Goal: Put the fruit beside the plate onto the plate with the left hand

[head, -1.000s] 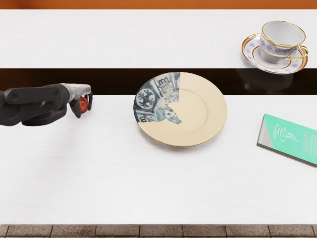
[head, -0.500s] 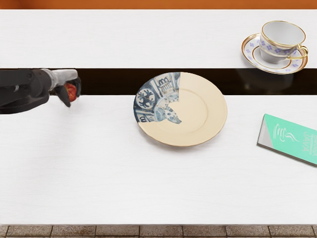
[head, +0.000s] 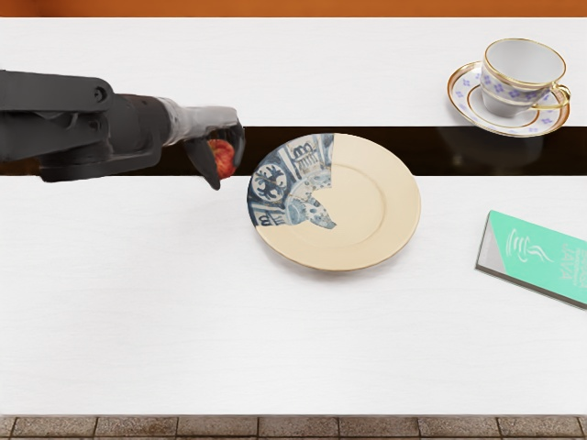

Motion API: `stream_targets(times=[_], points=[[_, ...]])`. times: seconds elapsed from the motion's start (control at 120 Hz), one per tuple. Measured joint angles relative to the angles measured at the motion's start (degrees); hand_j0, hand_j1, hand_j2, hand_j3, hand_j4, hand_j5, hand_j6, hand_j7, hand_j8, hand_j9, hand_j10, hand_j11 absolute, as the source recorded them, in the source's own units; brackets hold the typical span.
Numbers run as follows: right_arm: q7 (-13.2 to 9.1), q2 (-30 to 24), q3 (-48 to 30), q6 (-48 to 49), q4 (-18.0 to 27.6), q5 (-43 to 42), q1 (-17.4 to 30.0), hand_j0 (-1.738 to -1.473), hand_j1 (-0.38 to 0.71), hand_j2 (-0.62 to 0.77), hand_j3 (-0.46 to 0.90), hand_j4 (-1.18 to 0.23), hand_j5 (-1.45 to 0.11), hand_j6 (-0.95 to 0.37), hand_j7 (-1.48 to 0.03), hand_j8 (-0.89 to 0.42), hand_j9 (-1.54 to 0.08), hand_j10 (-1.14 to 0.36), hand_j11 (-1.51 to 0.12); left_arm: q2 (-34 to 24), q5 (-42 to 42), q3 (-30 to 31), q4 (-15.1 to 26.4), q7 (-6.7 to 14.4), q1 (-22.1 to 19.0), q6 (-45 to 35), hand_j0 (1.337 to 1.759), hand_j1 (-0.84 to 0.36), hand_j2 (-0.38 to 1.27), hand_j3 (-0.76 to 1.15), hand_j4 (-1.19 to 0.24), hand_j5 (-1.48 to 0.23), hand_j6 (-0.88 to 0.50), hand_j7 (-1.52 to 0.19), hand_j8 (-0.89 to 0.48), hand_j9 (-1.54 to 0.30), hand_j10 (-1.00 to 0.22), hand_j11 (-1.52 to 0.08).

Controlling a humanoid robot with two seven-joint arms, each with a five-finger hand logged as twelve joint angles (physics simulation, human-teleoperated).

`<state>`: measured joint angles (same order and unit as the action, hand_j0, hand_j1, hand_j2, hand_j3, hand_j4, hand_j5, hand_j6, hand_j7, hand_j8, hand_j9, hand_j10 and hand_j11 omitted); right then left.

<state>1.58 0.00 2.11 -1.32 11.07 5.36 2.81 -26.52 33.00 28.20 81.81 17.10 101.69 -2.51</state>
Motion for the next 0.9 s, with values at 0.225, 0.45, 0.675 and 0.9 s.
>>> stream_targets(times=[0.225,0.45,0.675,0.9], points=[[0.0,0.0,0.0,0.0,0.0,0.0,0.0,-1.658,-0.31,-0.01,0.00,-0.03,-0.04,-0.03,-0.04,-0.03,-0.04,-0.03,-0.04,9.3,-2.1,0.1,0.0,0.2,3.8,-0.2,1.642,-0.29,0.25,0.00,-0.82,-1.24,-0.34,-1.22,-0.20,-1.23,-0.54,-1.22],[0.0,0.0,0.0,0.0,0.0,0.0,0.0,-1.658,-0.31,-0.01,0.00,-0.03,-0.04,-0.03,-0.04,-0.03,-0.04,-0.03,-0.04,17.4,-2.3,0.1,-2.9,0.7,5.0,-0.9,1.642,-0.27,0.26,0.00,-0.82,-1.23,-0.37,-1.20,-0.23,-1.21,-0.56,-1.23],[0.0,0.0,0.0,0.0,0.0,0.0,0.0,-1.658,-0.31,-0.01,0.00,-0.03,-0.04,-0.03,-0.04,-0.03,-0.04,-0.03,-0.04,24.6,-1.9,0.3,-8.3,0.9,4.1,-1.1,1.644,-0.24,0.26,0.00,-0.84,-1.20,-0.42,-1.16,-0.29,-1.19,-0.57,-1.22],[0.0,0.0,0.0,0.0,0.0,0.0,0.0,-1.658,-0.31,-0.01,0.00,-0.03,-0.04,-0.03,-0.04,-0.03,-0.04,-0.03,-0.04,26.5,-1.7,0.9,-11.3,1.0,3.2,-2.6,1.644,-0.25,0.27,0.00,-0.85,-1.18,-0.42,-1.15,-0.29,-1.19,-0.56,-1.22]])
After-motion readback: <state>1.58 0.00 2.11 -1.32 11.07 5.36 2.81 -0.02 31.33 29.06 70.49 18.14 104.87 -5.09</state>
